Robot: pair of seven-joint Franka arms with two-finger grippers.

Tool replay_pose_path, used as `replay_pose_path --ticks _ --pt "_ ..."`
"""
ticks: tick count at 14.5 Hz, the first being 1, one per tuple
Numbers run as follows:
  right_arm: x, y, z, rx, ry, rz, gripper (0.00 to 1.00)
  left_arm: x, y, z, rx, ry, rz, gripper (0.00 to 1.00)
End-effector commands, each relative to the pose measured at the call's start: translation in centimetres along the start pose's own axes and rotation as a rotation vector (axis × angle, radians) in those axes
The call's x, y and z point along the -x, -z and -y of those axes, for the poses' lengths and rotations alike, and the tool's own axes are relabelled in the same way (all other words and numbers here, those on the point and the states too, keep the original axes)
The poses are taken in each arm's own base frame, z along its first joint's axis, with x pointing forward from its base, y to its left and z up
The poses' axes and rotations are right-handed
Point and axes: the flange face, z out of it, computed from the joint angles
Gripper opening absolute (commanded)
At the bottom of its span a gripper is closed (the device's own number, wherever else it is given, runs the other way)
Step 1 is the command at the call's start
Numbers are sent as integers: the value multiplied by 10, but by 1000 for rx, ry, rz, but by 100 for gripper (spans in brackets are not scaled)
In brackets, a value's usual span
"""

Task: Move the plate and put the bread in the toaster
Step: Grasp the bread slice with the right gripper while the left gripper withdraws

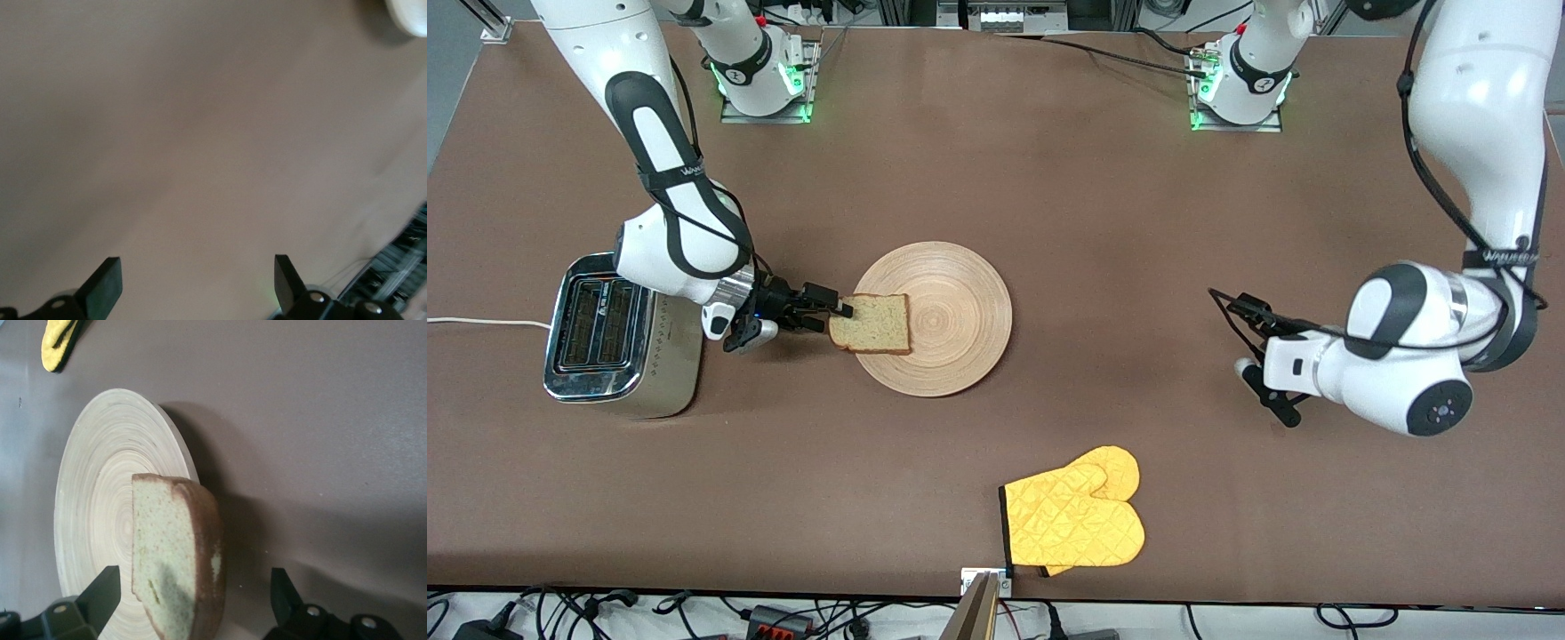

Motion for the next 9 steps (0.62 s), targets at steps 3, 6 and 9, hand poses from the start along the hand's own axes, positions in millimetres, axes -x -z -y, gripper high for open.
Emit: replay_pose_path --ticks 3,6,9 --pt "-1 3 -4 -2 15 -30 68 59 93 -64 -280 201 11 100" --pt "-4 6 -4 -2 8 -39 61 108 151 -105 -361 324 -103 100" --pt "-5 7 -3 -2 9 -41 54 156 172 -121 -315 601 -233 100"
